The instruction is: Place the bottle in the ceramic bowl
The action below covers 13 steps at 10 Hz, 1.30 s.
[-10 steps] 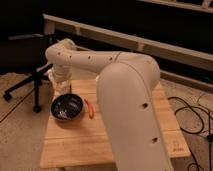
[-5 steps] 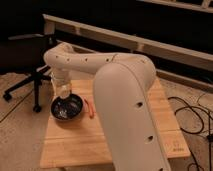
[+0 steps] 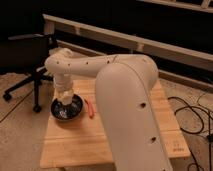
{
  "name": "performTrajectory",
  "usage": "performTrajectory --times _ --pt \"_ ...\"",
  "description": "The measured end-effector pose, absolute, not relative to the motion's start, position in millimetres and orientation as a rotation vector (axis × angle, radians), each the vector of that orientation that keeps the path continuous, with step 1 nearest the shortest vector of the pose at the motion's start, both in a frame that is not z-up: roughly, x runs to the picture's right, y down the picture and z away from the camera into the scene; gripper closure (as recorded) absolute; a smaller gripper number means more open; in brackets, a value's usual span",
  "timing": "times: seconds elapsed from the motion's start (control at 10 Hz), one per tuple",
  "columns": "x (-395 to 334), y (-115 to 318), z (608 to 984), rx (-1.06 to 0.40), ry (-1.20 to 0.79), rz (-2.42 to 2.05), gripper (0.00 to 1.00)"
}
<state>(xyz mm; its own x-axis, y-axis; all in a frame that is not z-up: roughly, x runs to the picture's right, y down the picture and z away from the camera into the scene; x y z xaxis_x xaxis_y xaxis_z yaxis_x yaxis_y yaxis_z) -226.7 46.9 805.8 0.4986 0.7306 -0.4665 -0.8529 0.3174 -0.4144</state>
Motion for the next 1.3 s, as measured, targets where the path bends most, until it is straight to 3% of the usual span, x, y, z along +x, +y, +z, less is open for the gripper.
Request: performTrajectory --times 0.8,1.0,1.3 --pt "-246 111 830 -0.709 0.299 1.004 1.0" --pt "-247 117 834 -0.717 0.321 1.008 0.88" --pt "-247 118 839 -0.721 0.337 1.027 0.55"
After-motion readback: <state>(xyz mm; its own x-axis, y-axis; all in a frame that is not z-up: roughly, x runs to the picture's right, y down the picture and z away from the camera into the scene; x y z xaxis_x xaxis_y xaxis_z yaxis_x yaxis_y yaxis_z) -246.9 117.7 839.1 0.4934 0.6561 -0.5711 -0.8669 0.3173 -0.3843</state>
